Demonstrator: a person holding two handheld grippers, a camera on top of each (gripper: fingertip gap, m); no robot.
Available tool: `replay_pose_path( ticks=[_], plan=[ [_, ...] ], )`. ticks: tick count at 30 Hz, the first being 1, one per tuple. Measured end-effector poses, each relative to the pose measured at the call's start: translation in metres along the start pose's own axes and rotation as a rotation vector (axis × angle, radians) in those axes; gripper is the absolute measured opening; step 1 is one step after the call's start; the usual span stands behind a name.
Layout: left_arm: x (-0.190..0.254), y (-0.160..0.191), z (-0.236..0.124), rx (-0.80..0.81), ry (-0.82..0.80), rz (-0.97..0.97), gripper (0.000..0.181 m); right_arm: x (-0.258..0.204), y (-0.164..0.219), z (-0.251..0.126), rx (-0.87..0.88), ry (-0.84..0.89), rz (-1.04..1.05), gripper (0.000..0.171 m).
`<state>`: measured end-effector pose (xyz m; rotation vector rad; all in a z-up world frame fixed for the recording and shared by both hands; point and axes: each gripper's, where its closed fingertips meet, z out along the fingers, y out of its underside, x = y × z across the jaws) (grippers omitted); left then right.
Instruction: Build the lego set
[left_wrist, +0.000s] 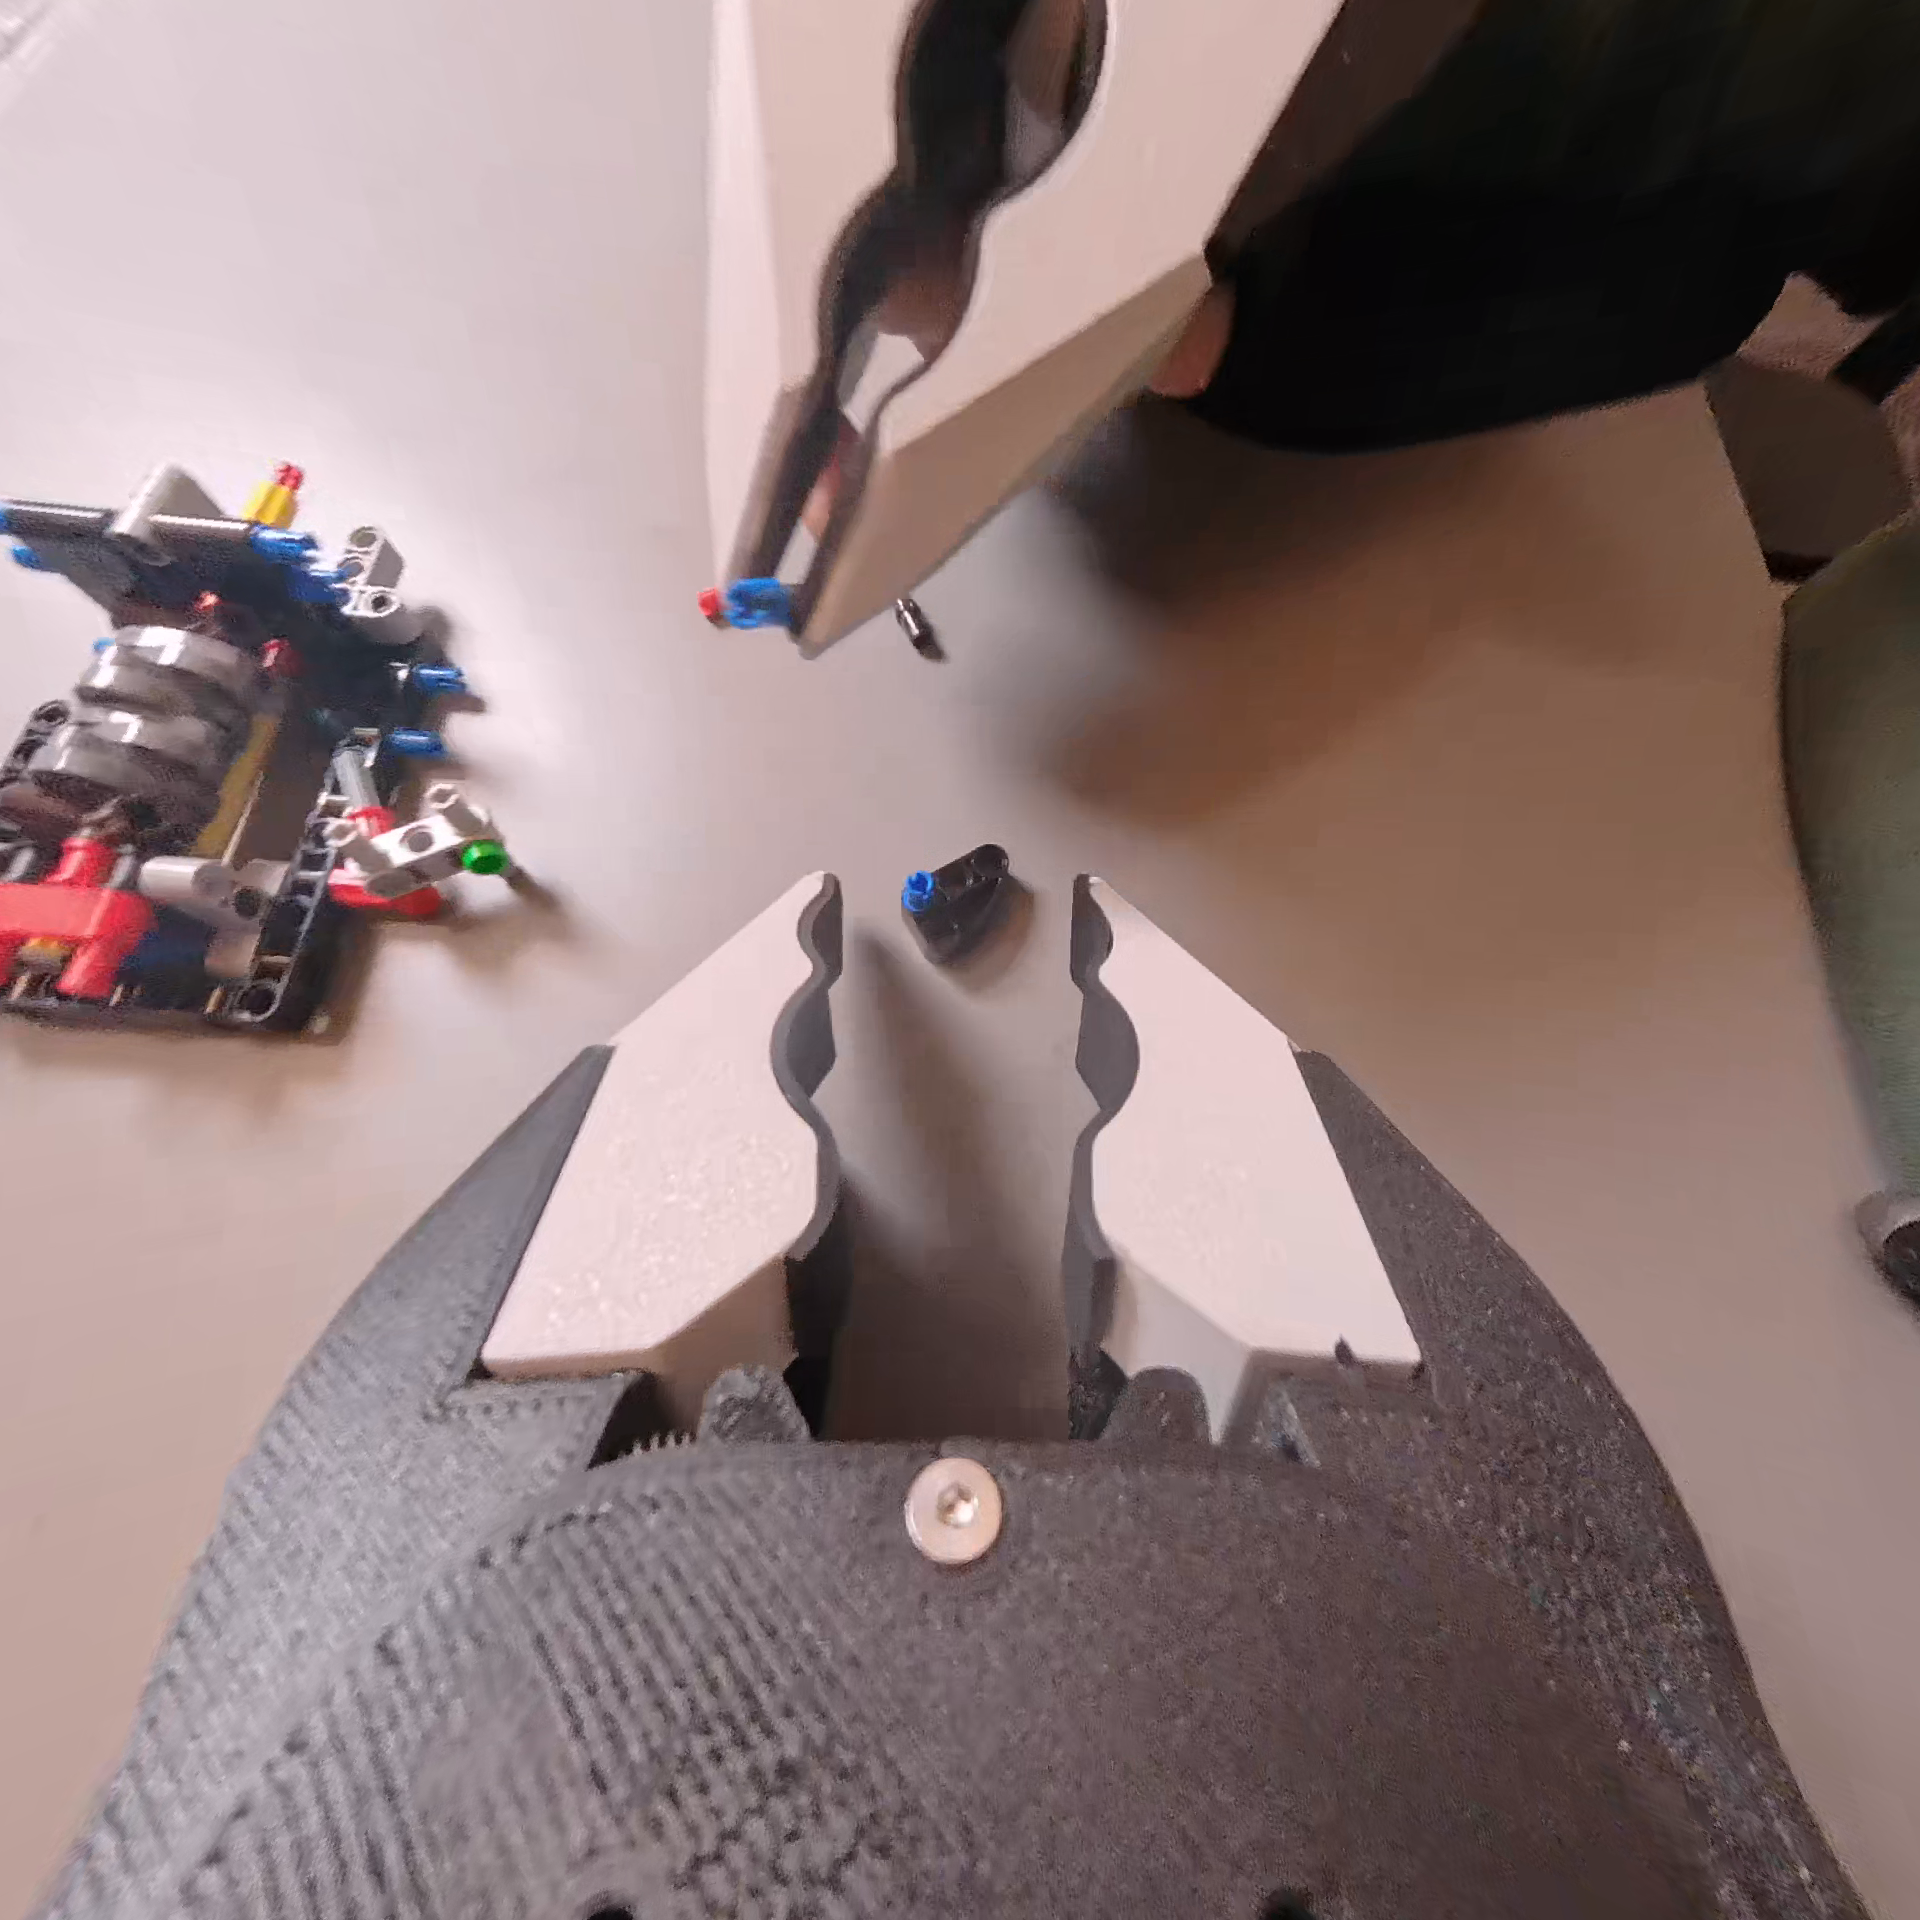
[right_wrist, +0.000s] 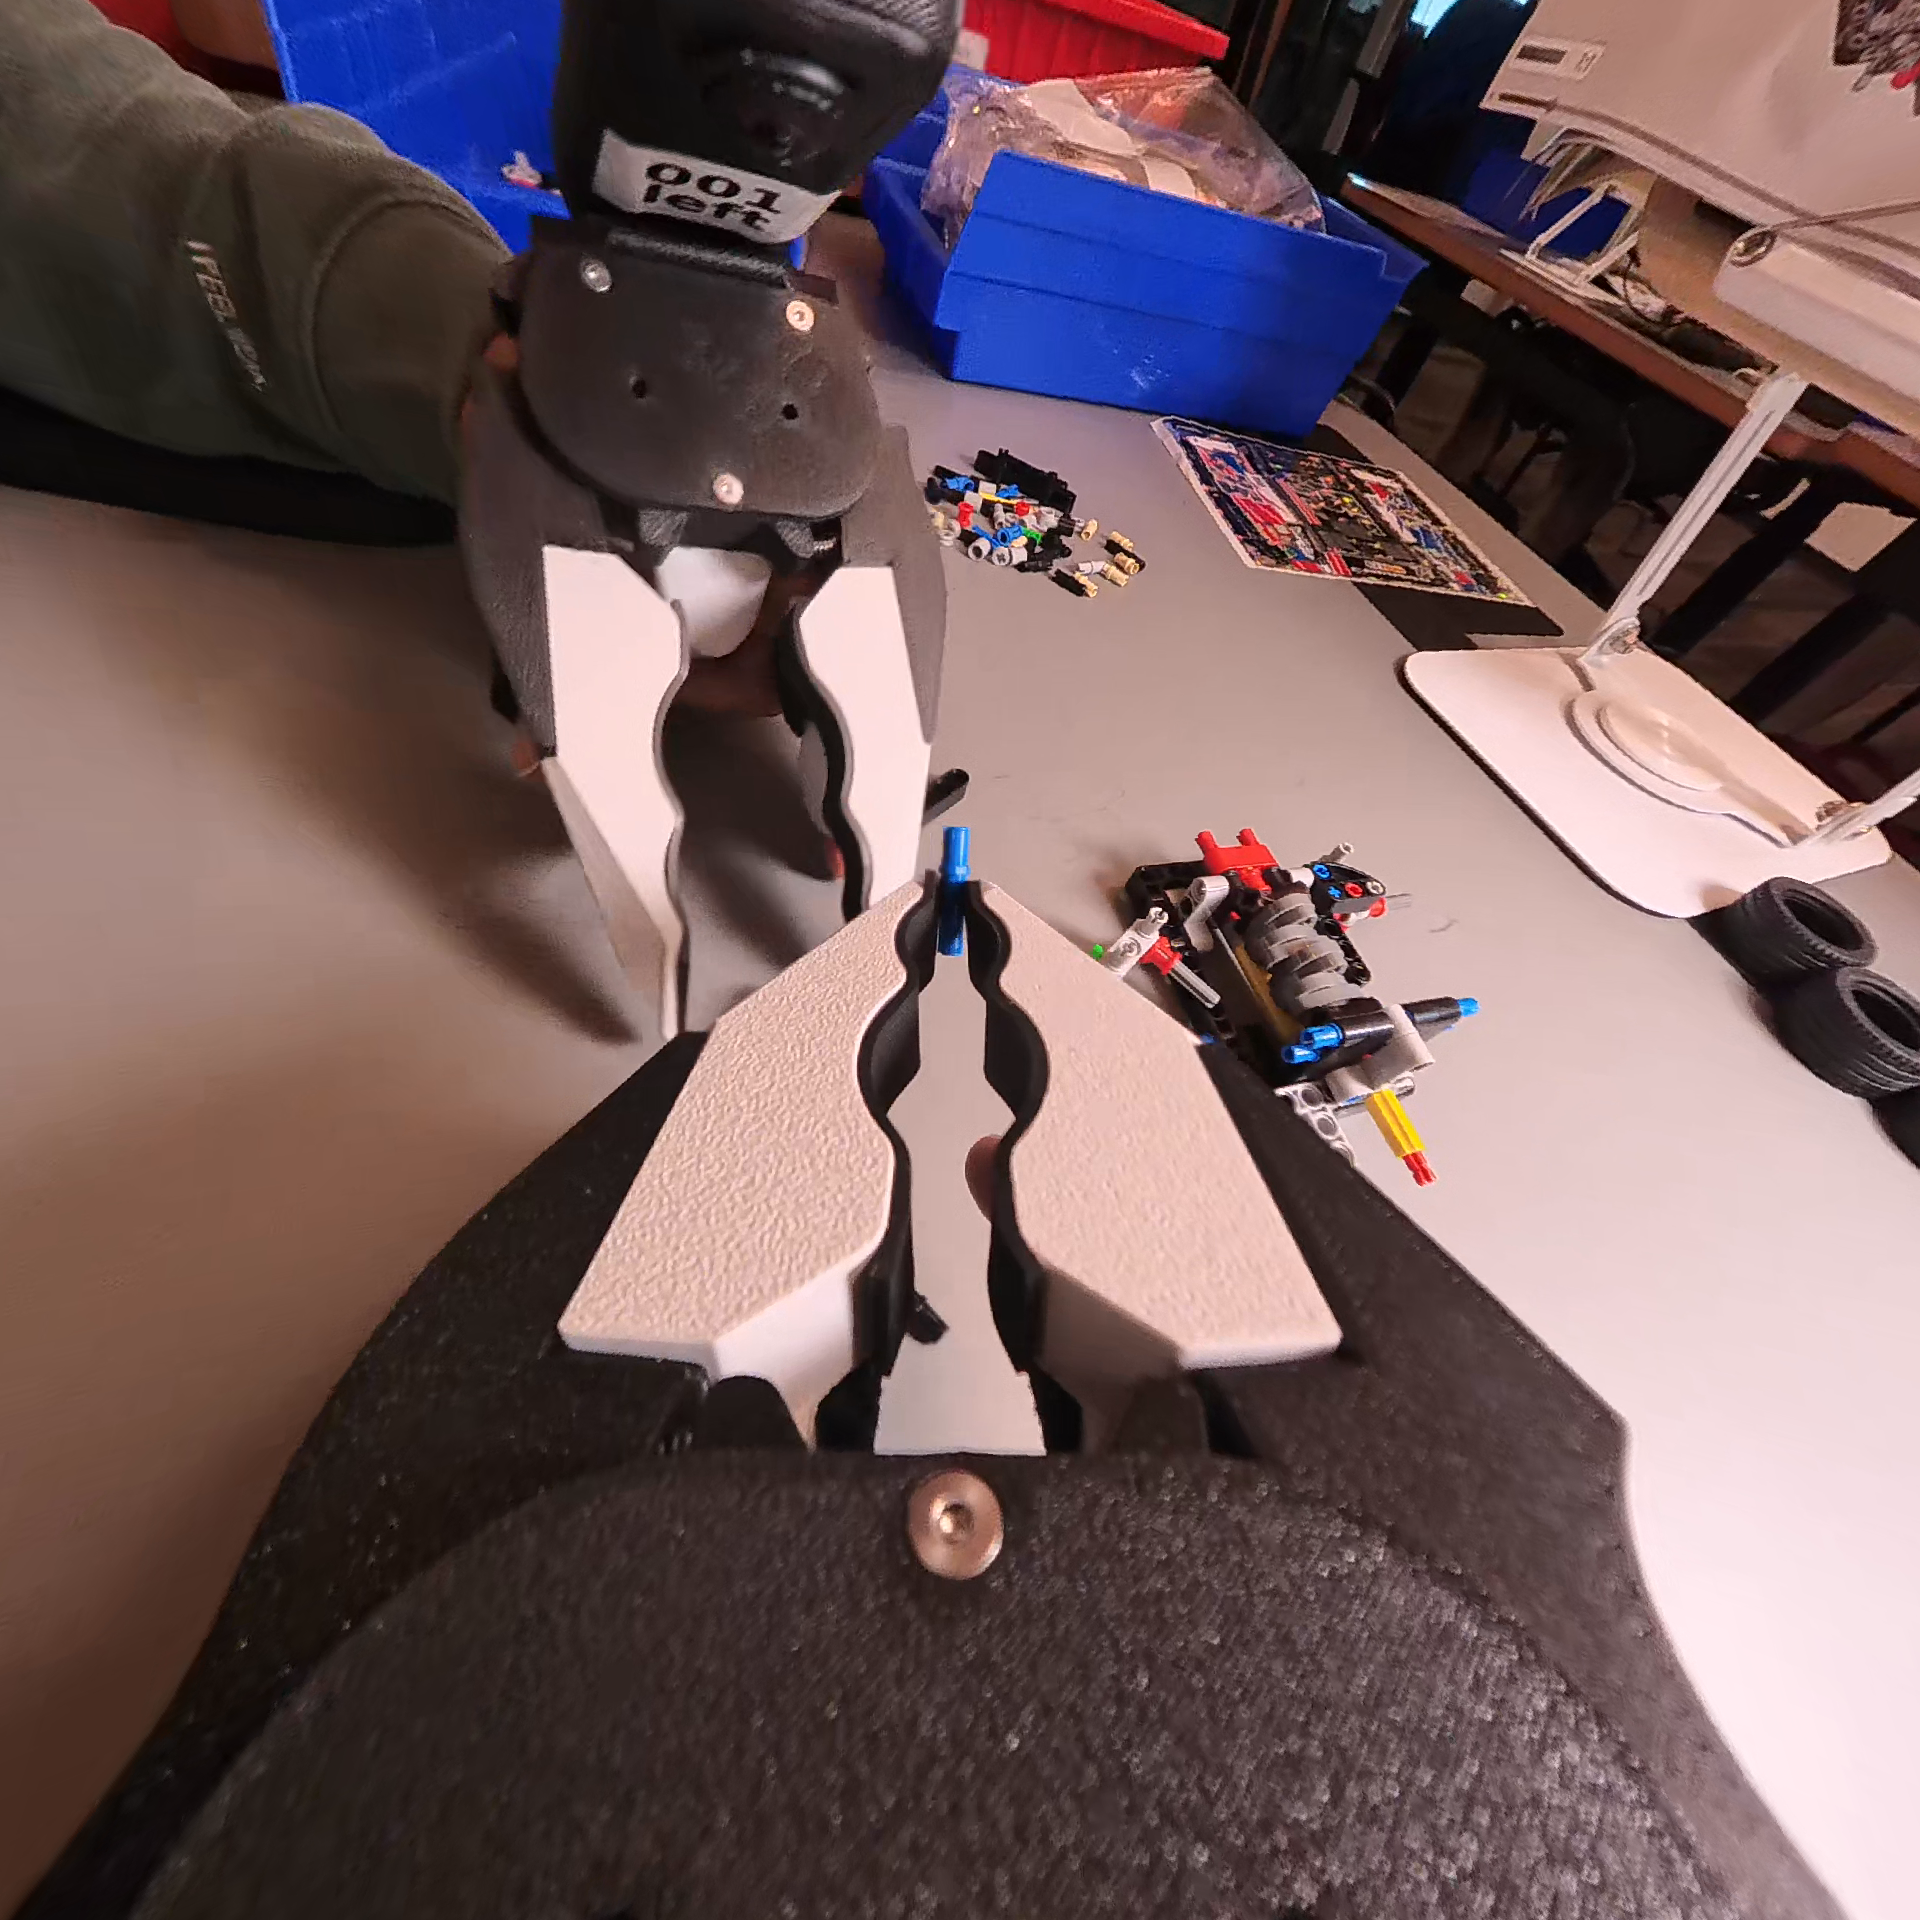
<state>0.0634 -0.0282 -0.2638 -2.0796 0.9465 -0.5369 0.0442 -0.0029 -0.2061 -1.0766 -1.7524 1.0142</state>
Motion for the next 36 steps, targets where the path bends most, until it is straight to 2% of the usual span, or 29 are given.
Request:
replay_pose_path(
  ticks=[3, 6, 13, 15, 19, 23, 27, 32, 36],
  plan=[
    [0.001, 0.004, 0.006, -0.053, -0.014, 0.049, 0.034, 0.005, 0.0, -0.004, 0.001, 0.019, -0.001, 0.002],
    [0.002, 0.004, 0.006, -0.072, -0.029, 0.065, 0.019, 0.01, 0.001, -0.006, 0.0, 0.039, -0.001, 0.002],
    [-0.013, 0.004, 0.006, -0.092, -0.173, -0.022, 0.018, 0.011, 0.005, -0.005, -0.017, 0.048, 0.0, 0.002],
    [-0.011, 0.003, 0.006, -0.084, -0.167, -0.058, 0.026, 0.011, 0.007, -0.005, -0.024, 0.047, 0.0, 0.002],
    [-0.009, -0.009, -0.005, 0.01, -0.126, -0.113, 0.031, 0.012, 0.009, -0.004, -0.026, 0.05, 0.005, 0.002],
    [-0.014, -0.027, -0.025, 0.163, -0.081, -0.171, 0.019, 0.008, 0.004, -0.003, 0.005, 0.028, 0.031, 0.002],
    [-0.017, -0.045, -0.042, 0.312, -0.039, -0.206, 0.014, 0.0, -0.003, 0.0, 0.043, -0.016, 0.065, 0.002],
    [-0.016, -0.051, -0.047, 0.35, -0.026, -0.194, 0.013, -0.007, -0.001, 0.004, 0.023, -0.038, 0.044, 0.002],
    [-0.011, -0.043, -0.039, 0.285, -0.036, -0.135, 0.012, -0.019, 0.002, 0.009, -0.022, -0.063, -0.021, 0.002]
  ],
)
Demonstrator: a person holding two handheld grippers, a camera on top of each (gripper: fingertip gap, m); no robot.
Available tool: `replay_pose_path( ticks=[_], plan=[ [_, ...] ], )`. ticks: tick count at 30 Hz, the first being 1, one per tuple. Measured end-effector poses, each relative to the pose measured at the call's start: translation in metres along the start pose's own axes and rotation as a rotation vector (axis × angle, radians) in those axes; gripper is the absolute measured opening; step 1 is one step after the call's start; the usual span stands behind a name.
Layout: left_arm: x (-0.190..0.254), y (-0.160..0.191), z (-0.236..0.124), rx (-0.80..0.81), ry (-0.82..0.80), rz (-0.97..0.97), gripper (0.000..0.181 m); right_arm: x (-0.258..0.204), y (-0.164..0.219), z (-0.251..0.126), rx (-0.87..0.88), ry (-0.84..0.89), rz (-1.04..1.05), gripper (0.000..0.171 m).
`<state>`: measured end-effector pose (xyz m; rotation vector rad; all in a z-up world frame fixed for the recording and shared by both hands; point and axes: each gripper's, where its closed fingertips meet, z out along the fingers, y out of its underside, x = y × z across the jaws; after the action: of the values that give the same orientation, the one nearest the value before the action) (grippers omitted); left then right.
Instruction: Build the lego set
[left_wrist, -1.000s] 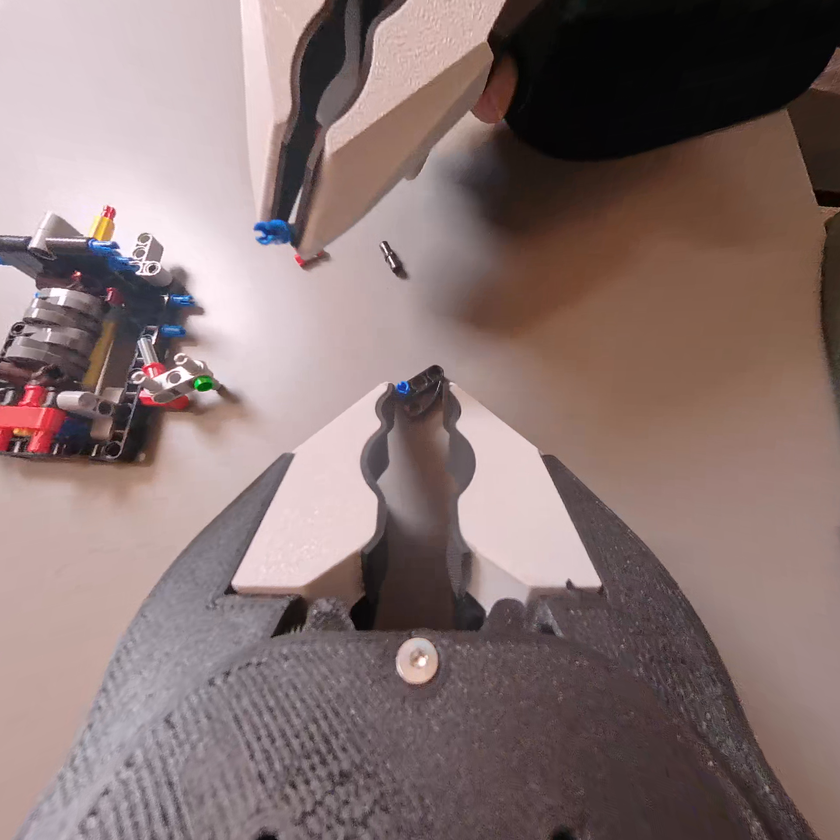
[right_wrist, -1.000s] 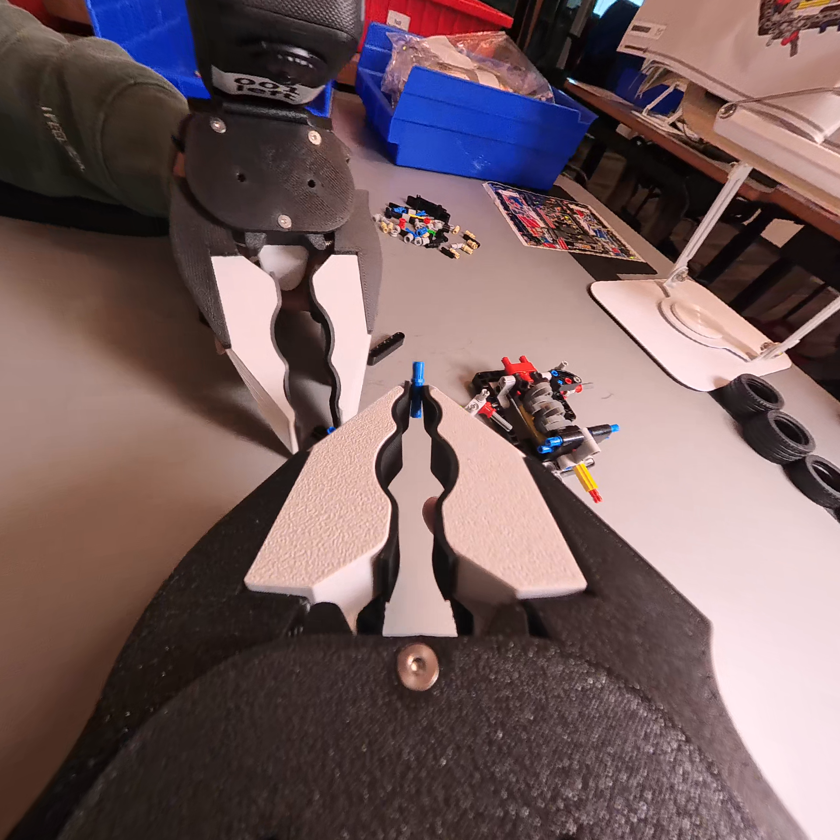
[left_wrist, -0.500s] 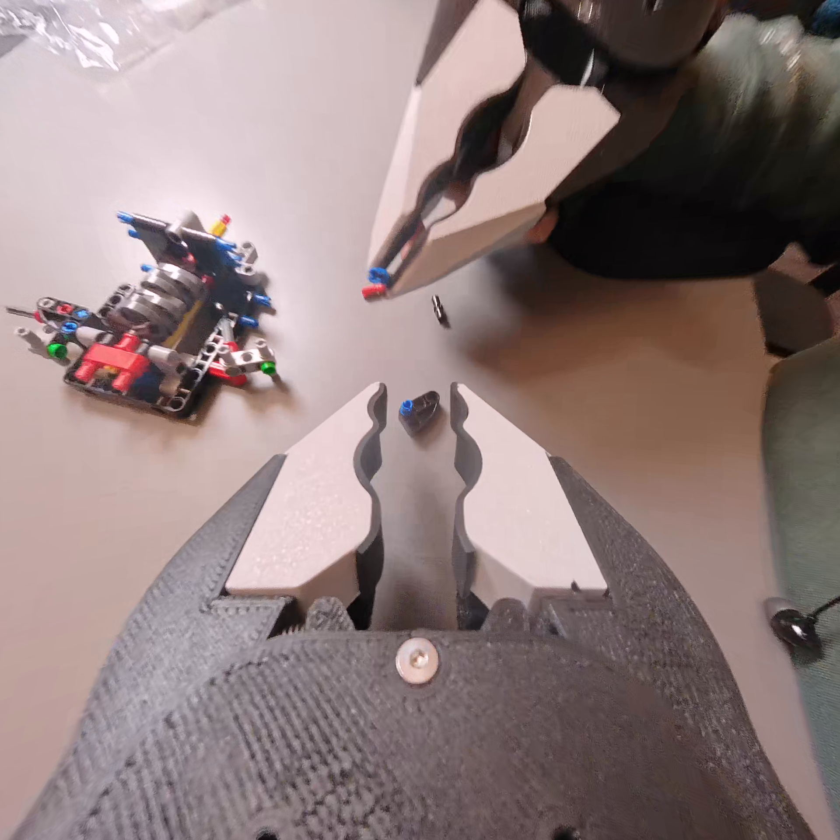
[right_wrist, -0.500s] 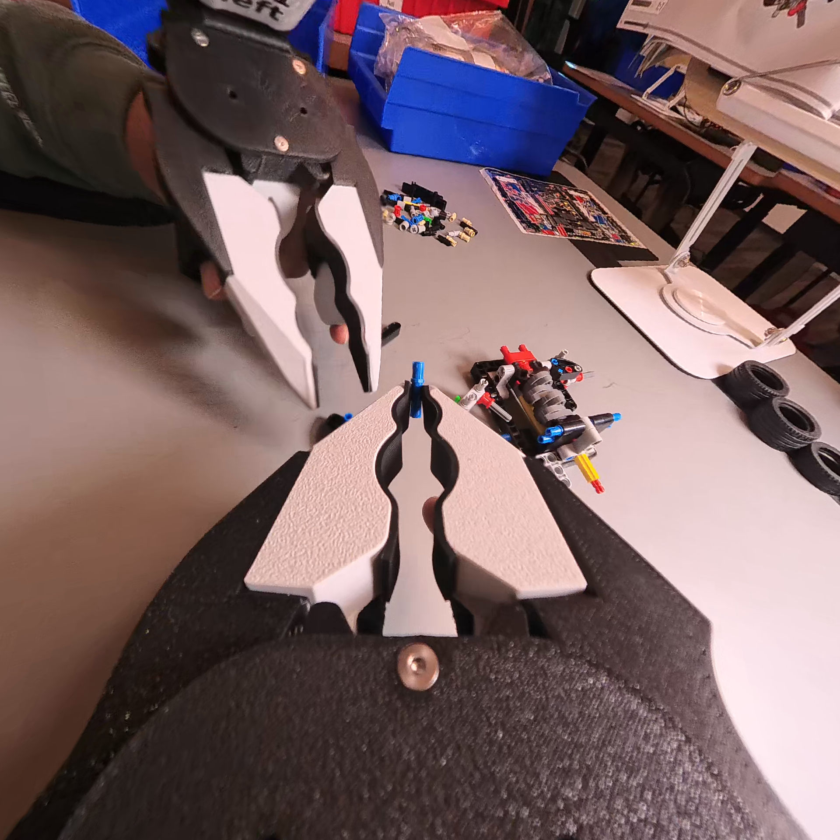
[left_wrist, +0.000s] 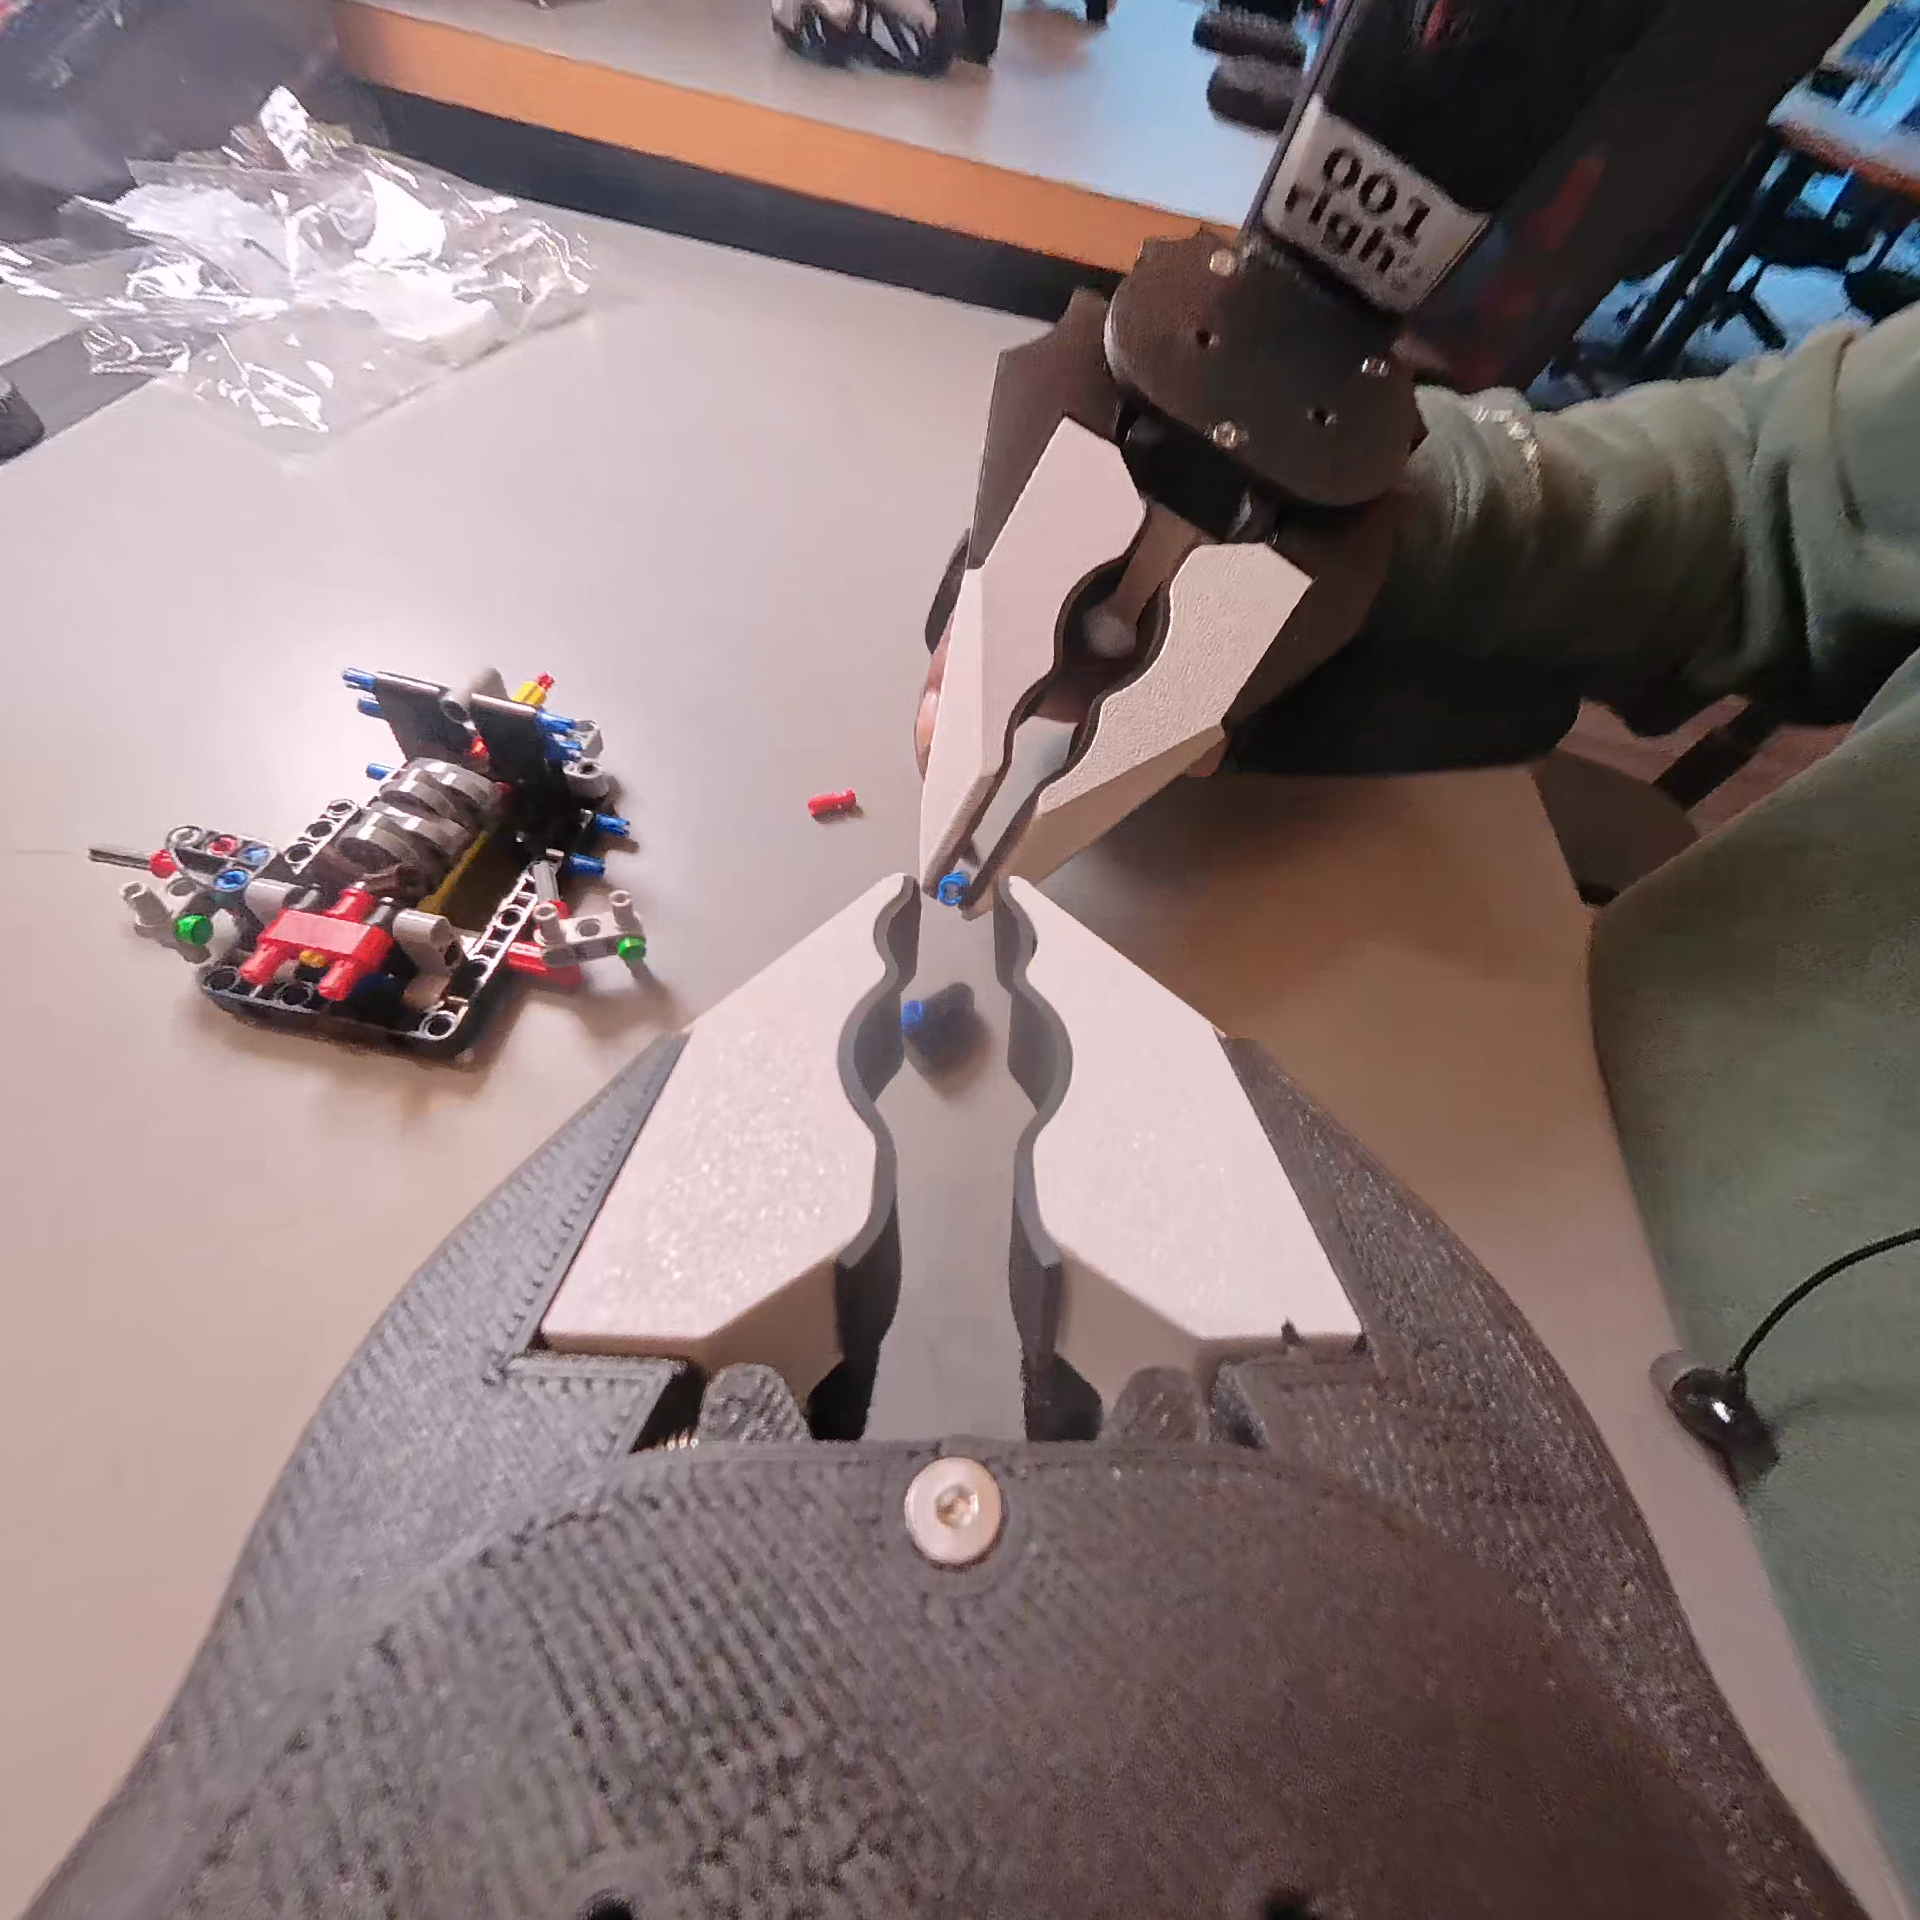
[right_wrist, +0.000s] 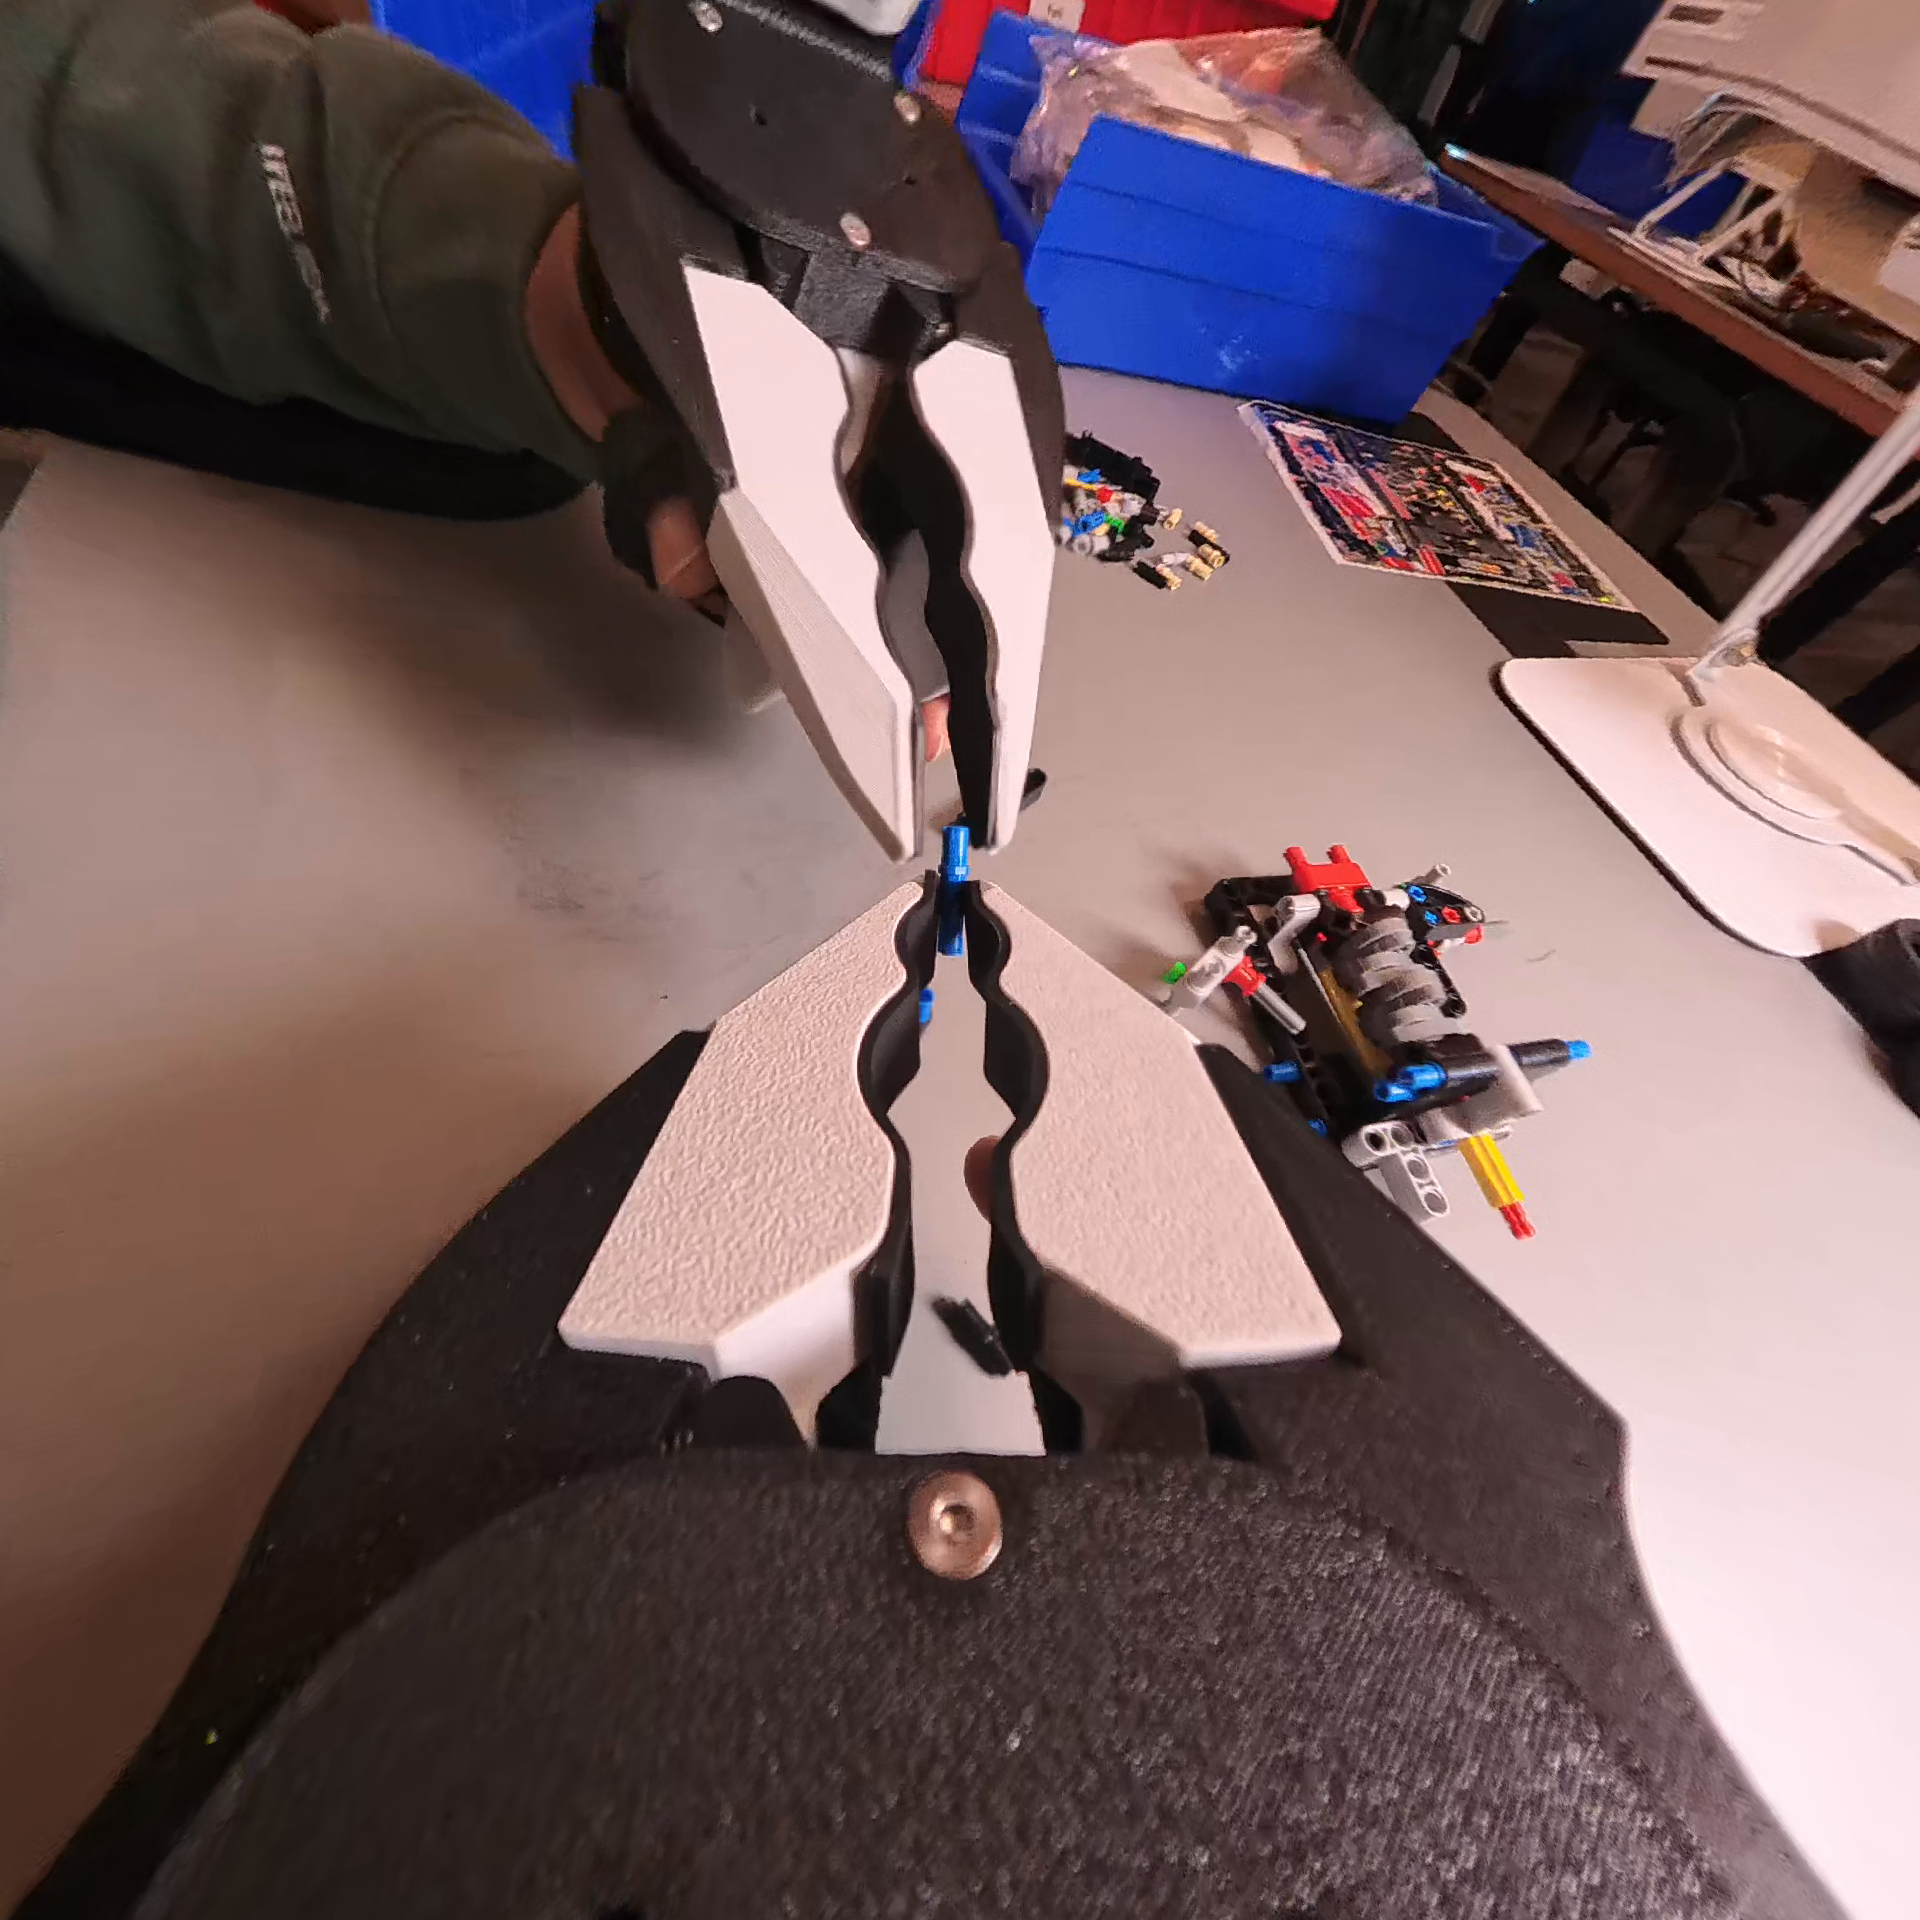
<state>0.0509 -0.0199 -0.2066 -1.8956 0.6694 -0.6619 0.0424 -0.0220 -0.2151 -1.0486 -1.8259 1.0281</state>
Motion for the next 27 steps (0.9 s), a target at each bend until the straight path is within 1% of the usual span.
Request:
replay_pose_path(
  ticks=[2, 6, 8, 11, 15, 19, 23, 27],
  plan=[
    [0.002, 0.006, 0.002, -0.032, 0.005, 0.019, 0.003, -0.005, 0.002, 0.002, -0.023, -0.011, -0.027, 0.002],
    [0.005, 0.006, 0.001, -0.025, 0.038, 0.001, 0.003, -0.006, -0.001, 0.001, -0.004, -0.012, -0.04, 0.002],
    [0.006, -0.004, -0.004, 0.043, 0.092, -0.083, 0.002, -0.004, -0.013, -0.004, 0.065, -0.005, -0.021, 0.002],
    [0.005, -0.024, -0.016, 0.199, 0.215, -0.295, 0.002, 0.002, -0.032, -0.015, 0.18, 0.006, 0.019, 0.007],
    [0.004, -0.041, -0.026, 0.333, 0.343, -0.486, 0.002, 0.007, -0.042, -0.021, 0.241, 0.045, 0.009, 0.011],
    [0.006, -0.046, -0.028, 0.379, 0.409, -0.57, 0.002, 0.011, -0.052, -0.026, 0.304, 0.083, 0.006, 0.007],
    [0.008, -0.048, -0.028, 0.397, 0.448, -0.612, 0.001, 0.009, -0.055, -0.027, 0.32, 0.078, -0.003, 0.002],
    [0.009, -0.049, -0.028, 0.403, 0.47, -0.635, 0.001, 0.009, -0.056, -0.028, 0.326, 0.074, -0.001, 0.002]
  ],
)
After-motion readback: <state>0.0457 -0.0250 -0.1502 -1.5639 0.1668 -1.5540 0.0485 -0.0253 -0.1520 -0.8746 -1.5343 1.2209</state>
